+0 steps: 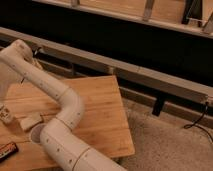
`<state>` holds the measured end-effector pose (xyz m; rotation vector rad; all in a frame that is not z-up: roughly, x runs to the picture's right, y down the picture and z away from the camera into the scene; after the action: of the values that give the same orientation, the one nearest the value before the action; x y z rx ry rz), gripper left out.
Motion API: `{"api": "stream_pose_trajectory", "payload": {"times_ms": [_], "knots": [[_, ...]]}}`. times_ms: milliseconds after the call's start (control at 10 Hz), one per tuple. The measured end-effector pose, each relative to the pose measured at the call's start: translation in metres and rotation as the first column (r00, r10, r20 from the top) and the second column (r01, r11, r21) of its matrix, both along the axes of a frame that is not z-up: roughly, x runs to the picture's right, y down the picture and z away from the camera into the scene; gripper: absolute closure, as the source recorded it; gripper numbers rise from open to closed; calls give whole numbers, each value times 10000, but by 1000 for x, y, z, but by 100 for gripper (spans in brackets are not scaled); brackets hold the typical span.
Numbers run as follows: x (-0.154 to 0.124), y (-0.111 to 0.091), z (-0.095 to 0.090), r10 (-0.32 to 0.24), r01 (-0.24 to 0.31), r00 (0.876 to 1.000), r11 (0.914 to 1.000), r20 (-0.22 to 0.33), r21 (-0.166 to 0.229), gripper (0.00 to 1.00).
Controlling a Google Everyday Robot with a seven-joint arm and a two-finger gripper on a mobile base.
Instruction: Push the ceramic bowl across the table
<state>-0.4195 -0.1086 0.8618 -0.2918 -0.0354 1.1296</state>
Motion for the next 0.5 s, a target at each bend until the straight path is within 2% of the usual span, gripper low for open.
{"api": "stream_pose_trajectory", "payload": {"times_ms": [100, 500], "knots": [[6, 4, -2, -58, 54, 9998, 9998, -192, -175, 35], [8, 6, -3, -104, 96, 9996, 9995, -273, -289, 35]]}}
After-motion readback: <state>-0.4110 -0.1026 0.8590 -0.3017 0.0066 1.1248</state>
